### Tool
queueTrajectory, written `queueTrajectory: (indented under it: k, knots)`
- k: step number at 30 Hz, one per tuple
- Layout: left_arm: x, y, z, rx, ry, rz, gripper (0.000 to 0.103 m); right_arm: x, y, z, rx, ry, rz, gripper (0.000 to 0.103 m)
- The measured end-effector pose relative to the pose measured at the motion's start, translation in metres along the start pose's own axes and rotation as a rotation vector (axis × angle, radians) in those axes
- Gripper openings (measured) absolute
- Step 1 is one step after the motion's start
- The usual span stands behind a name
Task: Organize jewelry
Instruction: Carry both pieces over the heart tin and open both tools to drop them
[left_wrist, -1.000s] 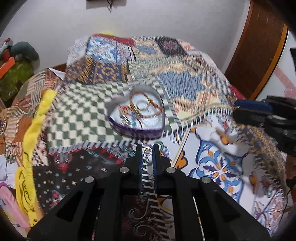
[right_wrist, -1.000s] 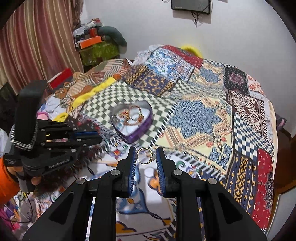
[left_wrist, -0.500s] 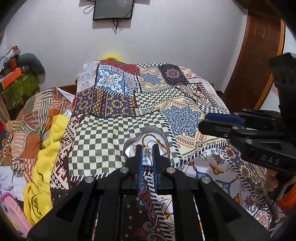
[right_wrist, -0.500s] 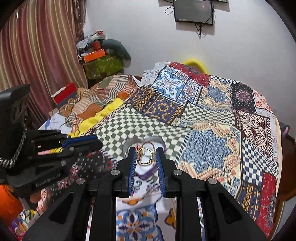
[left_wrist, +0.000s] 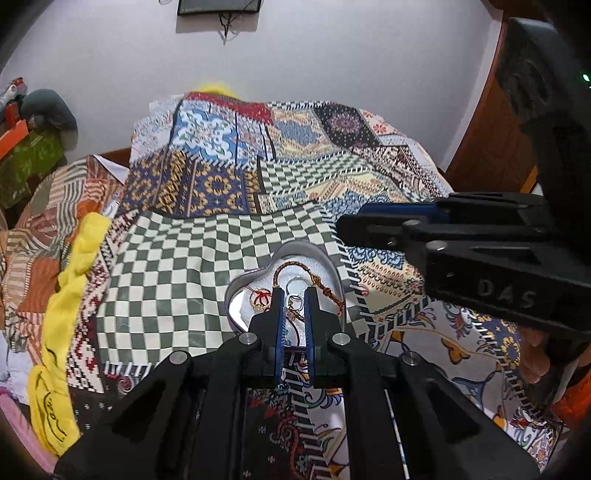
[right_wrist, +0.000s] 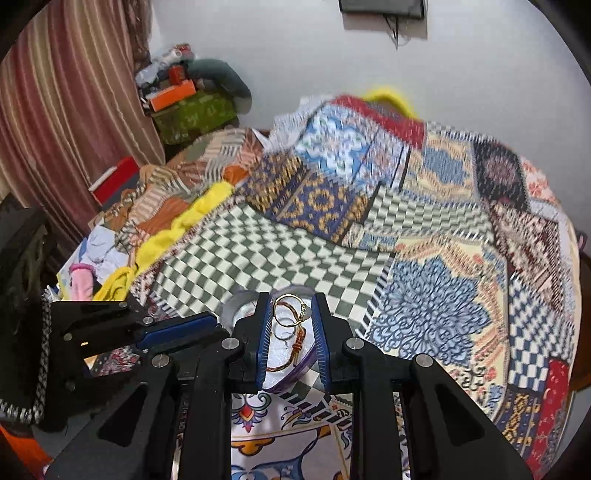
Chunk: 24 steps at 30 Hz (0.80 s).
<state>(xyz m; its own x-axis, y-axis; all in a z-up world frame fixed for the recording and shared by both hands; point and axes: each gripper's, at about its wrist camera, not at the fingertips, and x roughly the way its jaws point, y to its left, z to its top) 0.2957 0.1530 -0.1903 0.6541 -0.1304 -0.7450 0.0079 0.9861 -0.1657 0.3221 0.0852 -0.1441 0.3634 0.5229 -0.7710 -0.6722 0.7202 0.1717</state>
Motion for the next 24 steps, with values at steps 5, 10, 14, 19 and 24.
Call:
queueTrajectory:
  k: [5,10,14,19,24]
  knots:
    - [0.021,0.005,-0.003,-0.005,0.042,-0.006,0.008,0.027,-0.009,-0.005,0.039,0.079,0.026,0.019]
    - [0.029,0.009,-0.004,-0.015,0.043,-0.026,0.008,0.039,-0.013,-0.010,0.054,0.107,0.033,0.019]
    - [0.036,0.007,-0.005,-0.012,0.048,-0.028,0.008,0.042,-0.013,-0.012,0.054,0.108,0.038,0.020]
    - [0.034,0.004,-0.005,0.003,0.033,-0.008,0.008,0.044,-0.012,-0.010,0.051,0.110,0.035,0.020]
    - [0.030,0.006,-0.005,-0.011,0.040,-0.011,0.010,0.041,-0.014,-0.009,0.070,0.109,0.042,0.037]
